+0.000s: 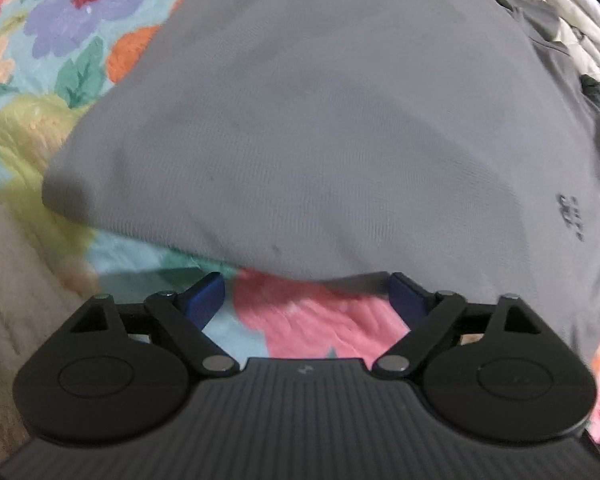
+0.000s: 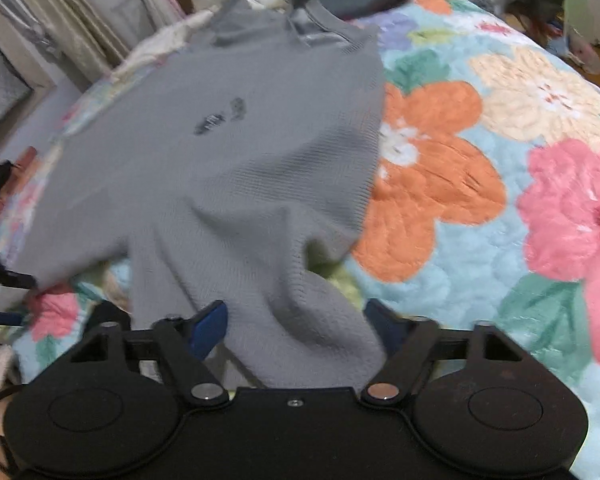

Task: Fold clothes
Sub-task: 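Lower both tools onto the shirt hem and close them on it, then lift the held hem with both tools, fold it toward the collar, open both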

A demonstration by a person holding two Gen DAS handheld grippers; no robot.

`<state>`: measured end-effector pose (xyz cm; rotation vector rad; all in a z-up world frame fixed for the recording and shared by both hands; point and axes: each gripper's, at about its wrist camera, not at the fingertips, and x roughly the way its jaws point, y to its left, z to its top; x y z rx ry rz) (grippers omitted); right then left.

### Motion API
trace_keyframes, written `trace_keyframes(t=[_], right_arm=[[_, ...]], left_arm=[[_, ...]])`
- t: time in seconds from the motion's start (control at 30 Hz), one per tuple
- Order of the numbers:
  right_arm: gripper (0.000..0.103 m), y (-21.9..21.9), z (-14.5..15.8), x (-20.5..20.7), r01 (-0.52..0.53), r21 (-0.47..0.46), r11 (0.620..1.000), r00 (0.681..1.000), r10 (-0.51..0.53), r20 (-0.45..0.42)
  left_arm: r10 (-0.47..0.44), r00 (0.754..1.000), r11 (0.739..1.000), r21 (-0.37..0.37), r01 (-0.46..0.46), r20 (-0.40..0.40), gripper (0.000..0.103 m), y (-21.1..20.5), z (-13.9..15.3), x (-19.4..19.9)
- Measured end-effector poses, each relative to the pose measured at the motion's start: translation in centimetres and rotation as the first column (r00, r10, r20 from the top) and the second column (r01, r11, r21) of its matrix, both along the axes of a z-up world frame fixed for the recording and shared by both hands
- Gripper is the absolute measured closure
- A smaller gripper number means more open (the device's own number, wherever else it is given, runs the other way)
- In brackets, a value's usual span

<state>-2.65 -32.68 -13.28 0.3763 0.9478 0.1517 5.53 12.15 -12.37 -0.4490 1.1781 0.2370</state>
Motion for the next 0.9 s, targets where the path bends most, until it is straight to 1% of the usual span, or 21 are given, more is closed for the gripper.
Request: trace_keyframes(t=[0.03, 0.07, 0.1, 0.13, 0.17, 0.2, 0.23, 0.27, 0.33, 0.43, 0.47, 0.53, 0.67, 0.7, 0.77, 0.8, 0.9], right_arm=[[0.059, 0.1, -0.1, 0.2, -0.01, 0.027, 1.0, 1.0, 0.01, 0.004], [0.078, 0.1, -0.3, 0.3, -0.016, 0.052, 0.999, 1.0, 0.016, 0.008], [0.087, 0.2, -0.5, 0.4, -0.019, 0.066, 0.998, 1.0, 0.018, 0.016], [0.089, 0.4, -0.4, 0.7, -0.02, 0.065, 0.998, 0.999, 0.018, 0.029], [0.093, 0.6, -0.3, 0.9, -0.021, 0.064, 0.998, 0.999, 0.018, 0.042], [0.095, 0.8, -0.1, 1.2, -0.023, 0.063, 0.998, 0.998, 0.02, 0.056], [0.096, 0.9, 0.5, 1.7, -0.036, 0.064, 0.997, 0.996, 0.031, 0.078], [0.096, 1.1, 1.1, 2.1, -0.048, 0.066, 0.997, 0.994, 0.041, 0.1], [0.097, 1.5, 2.6, 3.2, -0.078, 0.06, 0.995, 0.986, 0.068, 0.15], [0.097, 2.6, 4.7, 5.5, -0.143, 0.03, 0.989, 0.965, 0.132, 0.225], [0.097, 3.1, 5.0, 6.3, -0.166, 0.005, 0.986, 0.958, 0.16, 0.239], [0.097, 4.2, 5.4, 8.1, -0.194, -0.069, 0.979, 0.949, 0.205, 0.24], [0.097, 4.7, 7.6, 10.8, -0.236, -0.141, 0.961, 0.922, 0.268, 0.28], [0.097, 4.8, 8.4, 11.5, -0.235, -0.168, 0.957, 0.915, 0.276, 0.293], [0.097, 5.2, 10.3, 13.3, -0.2, -0.245, 0.949, 0.914, 0.271, 0.302], [0.097, 5.4, 11.2, 14.2, -0.184, -0.28, 0.942, 0.914, 0.269, 0.304], [0.097, 6.1, 13.5, 17.7, -0.221, -0.297, 0.929, 0.912, 0.305, 0.273]], left_arm=[[-0.007, 1.0, 1.0, 0.018, 0.007, 0.009, 0.044, -0.3, -0.1, 0.0], [0.003, 1.0, 1.0, 0.013, -0.003, 0.019, 0.048, -0.3, -0.3, -0.1], [0.015, 0.999, 1.0, 0.001, -0.015, 0.032, 0.061, -0.3, -0.4, -0.2], [0.023, 0.999, 1.0, -0.001, -0.023, 0.05, 0.075, -0.3, -0.3, -0.4], [0.008, 0.997, 1.0, 0.023, -0.01, 0.072, 0.08, -0.5, 0.0, -0.4], [-0.02, 0.996, 0.998, 0.062, 0.014, 0.092, 0.087, -1.0, 0.3, -0.3], [-0.044, 0.993, 0.994, 0.101, 0.033, 0.112, 0.092, -1.5, 0.7, -0.4], [-0.065, 0.988, 0.99, 0.132, 0.047, 0.138, 0.094, -1.9, 1.1, -0.4], [-0.091, 0.98, 0.983, 0.17, 0.061, 0.175, 0.095, -2.5, 1.9, -0.2], [-0.12, 0.974, 0.974, 0.212, 0.078, 0.194, 0.096, -2.6, 2.6, 1.4], [-0.131, 0.972, 0.971, 0.224, 0.086, 0.194, 0.096, -2.6, 3.0, 2.3], [-0.156, 0.968, 0.961, 0.259, 0.101, 0.199, 0.096, -2.1, 3.5, 3.7], [-0.207, 0.948, 0.942, 0.312, 0.126, 0.242, 0.096, -1.1, 5.1, 6.1], [-0.223, 0.94, 0.939, 0.316, 0.136, 0.258, 0.097, -0.9, 5.4, 6.7], [-0.249, 0.92, 0.939, 0.308, 0.153, 0.302, 0.097, -0.2, 5.9, 7.7], [-0.254, 0.915, 0.94, 0.303, 0.157, 0.315, 0.097, 0.2, 6.0, 8.3], [-0.243, 0.91, 0.95, 0.272, 0.153, 0.335, 0.097, 1.7, 6.2, 10.3]])
